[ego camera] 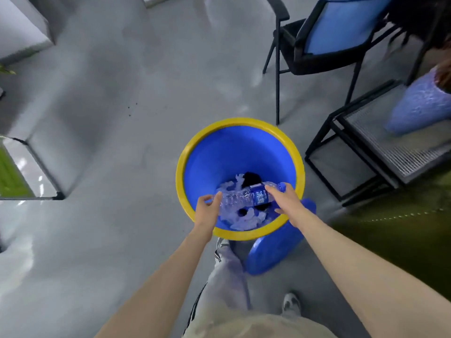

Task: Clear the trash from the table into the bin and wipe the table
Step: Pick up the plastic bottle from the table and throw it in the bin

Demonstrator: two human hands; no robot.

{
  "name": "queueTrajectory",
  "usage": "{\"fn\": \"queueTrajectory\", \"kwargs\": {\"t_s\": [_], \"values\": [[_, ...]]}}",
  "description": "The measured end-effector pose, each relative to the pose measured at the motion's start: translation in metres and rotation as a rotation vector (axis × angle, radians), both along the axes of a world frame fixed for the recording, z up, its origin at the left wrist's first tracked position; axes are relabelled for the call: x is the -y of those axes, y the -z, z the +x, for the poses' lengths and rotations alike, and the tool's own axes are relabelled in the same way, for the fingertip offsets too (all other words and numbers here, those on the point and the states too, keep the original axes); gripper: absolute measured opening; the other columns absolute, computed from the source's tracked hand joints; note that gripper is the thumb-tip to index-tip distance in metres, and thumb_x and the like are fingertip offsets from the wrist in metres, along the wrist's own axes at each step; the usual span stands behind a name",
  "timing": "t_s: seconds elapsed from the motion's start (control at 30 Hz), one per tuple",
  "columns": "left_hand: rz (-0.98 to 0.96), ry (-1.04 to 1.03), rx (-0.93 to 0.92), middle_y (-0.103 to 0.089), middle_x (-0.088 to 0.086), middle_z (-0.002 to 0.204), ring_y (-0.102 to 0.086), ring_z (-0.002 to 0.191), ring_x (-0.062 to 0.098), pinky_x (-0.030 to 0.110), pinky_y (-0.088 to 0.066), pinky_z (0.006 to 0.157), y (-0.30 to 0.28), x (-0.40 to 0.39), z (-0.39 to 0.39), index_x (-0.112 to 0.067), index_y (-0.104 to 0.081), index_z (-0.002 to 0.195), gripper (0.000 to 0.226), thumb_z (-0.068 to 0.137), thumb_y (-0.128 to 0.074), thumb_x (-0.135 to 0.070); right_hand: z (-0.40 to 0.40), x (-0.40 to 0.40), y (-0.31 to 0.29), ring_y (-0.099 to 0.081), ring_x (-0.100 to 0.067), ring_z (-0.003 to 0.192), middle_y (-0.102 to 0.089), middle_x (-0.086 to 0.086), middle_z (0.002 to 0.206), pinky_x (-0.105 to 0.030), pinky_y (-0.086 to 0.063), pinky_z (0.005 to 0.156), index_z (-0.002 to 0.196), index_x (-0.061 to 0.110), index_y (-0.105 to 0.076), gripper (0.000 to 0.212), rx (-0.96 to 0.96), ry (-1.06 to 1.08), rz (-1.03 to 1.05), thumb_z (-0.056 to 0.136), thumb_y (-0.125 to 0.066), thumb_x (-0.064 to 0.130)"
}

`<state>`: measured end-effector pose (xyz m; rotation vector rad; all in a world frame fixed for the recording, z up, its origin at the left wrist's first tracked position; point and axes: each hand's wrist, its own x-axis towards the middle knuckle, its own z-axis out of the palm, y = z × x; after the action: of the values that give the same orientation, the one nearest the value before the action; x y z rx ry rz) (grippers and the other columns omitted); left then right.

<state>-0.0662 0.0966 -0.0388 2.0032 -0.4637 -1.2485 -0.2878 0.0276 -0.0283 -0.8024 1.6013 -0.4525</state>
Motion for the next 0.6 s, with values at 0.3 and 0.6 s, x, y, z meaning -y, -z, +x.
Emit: {"fn": "queueTrajectory", "kwargs": {"t_s": [0.3,0.6], "values": [[0.143,0.187,-0.038,-0.065,0.006,0.116,-0.06,0.089,0.021,0.039,-0.053,0.079,0.077,0.099,0.071,-0.016,-0.061,0.12,0.045,0.088,-0.07,-0.047,0.063,0.061,0.075,-0.051,-0.029,0.12,-0.042,-0.014,0.141,-0.041,-0.047,0.1,0.144,0.007,-0.038,0.073,-0.274,0.043,0.06,0.09,-0.065,0.049],[0.307,0.302,-0.043,-0.056,0.003,0.129,-0.056,0.114,0.024,0.044,-0.048,0.104,0.183,0.142,0.083,-0.011,-0.052,0.136,0.047,0.096,-0.064,-0.032,0.079,0.074,0.187,-0.054,-0.021,0.094,-0.055,-0.01,0.123,-0.026,-0.038,0.061,0.119,0.015,-0.04,0.045,-0.283,0.139,0.238,0.091,-0.066,0.038]]}}
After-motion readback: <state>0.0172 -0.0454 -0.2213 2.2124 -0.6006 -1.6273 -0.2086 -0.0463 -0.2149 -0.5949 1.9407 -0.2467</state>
